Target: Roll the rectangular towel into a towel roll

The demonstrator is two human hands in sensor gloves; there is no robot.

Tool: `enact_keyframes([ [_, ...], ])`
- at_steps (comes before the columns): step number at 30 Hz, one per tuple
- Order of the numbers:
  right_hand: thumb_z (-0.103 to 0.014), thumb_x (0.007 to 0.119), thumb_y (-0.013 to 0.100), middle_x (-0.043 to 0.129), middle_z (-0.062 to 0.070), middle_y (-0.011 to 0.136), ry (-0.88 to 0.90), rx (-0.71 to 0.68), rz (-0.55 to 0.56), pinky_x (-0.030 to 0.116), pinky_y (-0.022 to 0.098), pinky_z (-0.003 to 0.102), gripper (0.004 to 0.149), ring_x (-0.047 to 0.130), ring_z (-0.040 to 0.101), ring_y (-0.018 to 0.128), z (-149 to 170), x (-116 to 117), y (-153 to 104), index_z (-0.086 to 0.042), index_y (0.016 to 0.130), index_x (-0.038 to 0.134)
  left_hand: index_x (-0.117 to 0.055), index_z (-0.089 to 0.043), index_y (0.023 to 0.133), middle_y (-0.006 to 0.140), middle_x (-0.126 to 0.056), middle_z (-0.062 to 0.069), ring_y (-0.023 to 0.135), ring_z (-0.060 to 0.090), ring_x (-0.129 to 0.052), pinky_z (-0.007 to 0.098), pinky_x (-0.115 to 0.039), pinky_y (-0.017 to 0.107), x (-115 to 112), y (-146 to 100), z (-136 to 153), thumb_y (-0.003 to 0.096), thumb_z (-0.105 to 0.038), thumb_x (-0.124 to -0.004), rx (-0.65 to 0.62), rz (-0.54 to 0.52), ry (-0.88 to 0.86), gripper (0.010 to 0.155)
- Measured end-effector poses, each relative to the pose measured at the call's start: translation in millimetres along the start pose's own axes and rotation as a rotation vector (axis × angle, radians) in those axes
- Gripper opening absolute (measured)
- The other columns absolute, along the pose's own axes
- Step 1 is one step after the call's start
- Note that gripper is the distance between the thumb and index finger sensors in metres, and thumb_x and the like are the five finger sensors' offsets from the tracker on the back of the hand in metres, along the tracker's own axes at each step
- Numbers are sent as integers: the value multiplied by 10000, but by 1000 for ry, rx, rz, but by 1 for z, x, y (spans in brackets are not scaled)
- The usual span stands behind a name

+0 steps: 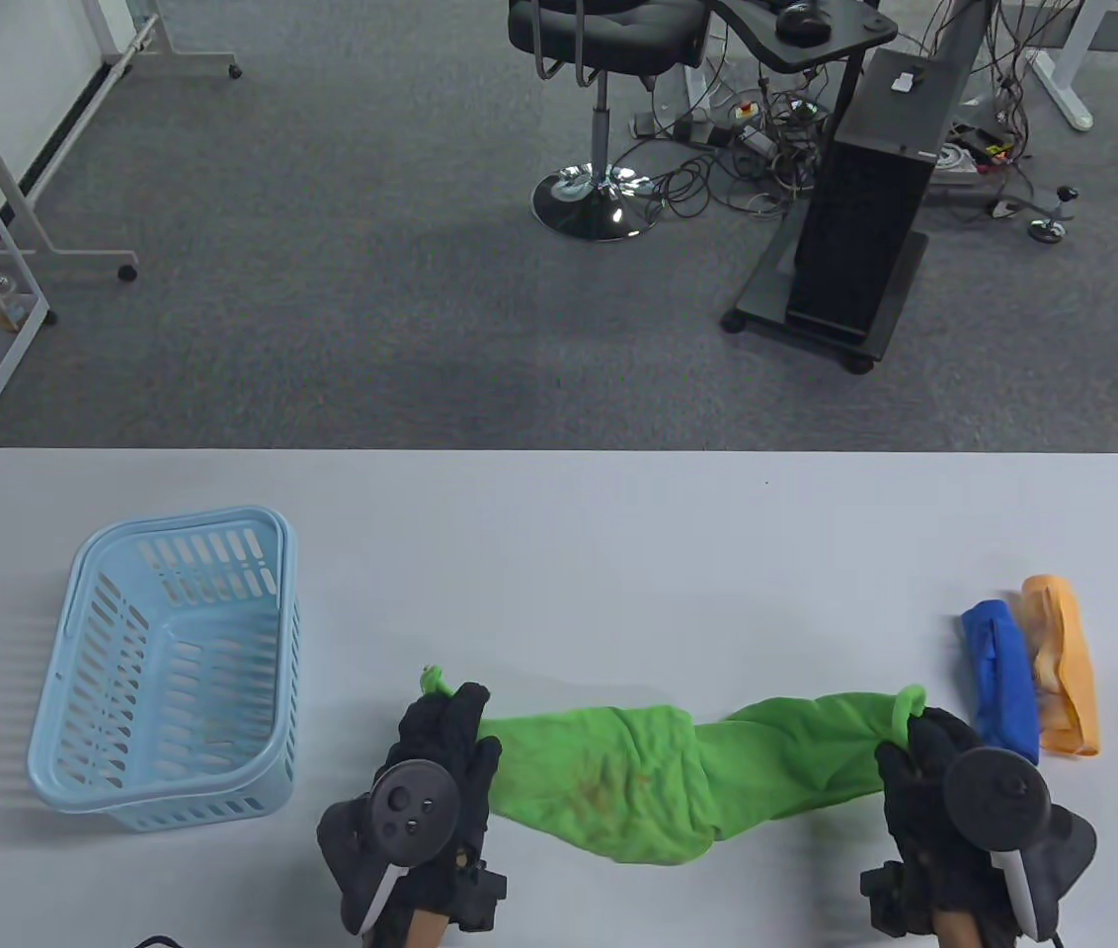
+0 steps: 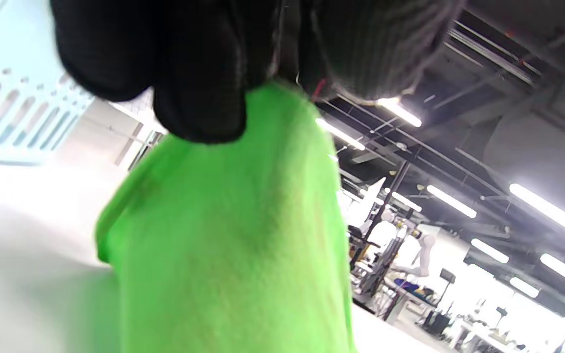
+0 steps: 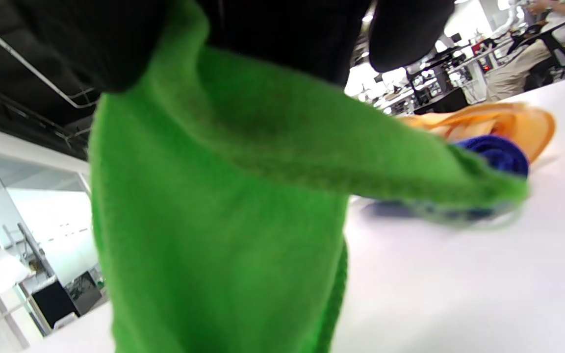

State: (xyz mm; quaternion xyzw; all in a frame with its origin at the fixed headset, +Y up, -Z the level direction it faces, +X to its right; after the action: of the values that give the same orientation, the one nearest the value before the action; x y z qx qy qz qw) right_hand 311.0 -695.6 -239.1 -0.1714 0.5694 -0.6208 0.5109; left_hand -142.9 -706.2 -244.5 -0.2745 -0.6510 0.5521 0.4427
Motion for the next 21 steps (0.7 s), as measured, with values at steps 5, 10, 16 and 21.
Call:
enact_keyframes([
  [5,-357,766,322,713,90,916,97,30,62,601,649,594,512,824,312,824,5,-12,0,-219,810,836,-641,-363,1039,1158,-444,59,603,261,-995,478,-817,461,-7,3,3,410,-391,-811,17,56,1,653],
  [10,-364,763,324,707,96,918,110,50,97,600,648,595,528,819,316,825,10,-20,0,-213,825,823,-784,-347,977,1049,-806,69,802,403,-918,589,-728,578,-26,6,8,400,-380,-824,-7,235,62,579],
  [16,-405,764,322,700,106,925,88,51,-22,591,648,602,542,809,328,832,8,-4,1,-200,818,833,-579,-395,1064,1181,-545,6,1091,427,-410,669,-418,704,-85,-6,-21,363,-474,-845,-253,603,327,753],
  [21,-428,755,319,742,83,903,82,37,-17,606,646,595,502,843,305,813,7,-3,1,-201,753,867,-634,-346,1024,1058,-666,62,974,377,-664,688,-442,695,-114,-16,-49,339,-500,-824,-349,606,564,727],
])
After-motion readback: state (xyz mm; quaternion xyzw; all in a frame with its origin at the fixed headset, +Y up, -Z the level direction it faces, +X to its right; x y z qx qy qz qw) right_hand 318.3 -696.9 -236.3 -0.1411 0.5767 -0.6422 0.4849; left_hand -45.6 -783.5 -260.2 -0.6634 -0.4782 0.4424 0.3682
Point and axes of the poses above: the tracker on the back of each hand, its own z axis roughly to the little-finger side, its own y axis roughly from the wrist to the fingertips, x = y × z, the point moved 1 cm from there along y, roughly from the wrist to the fingertips
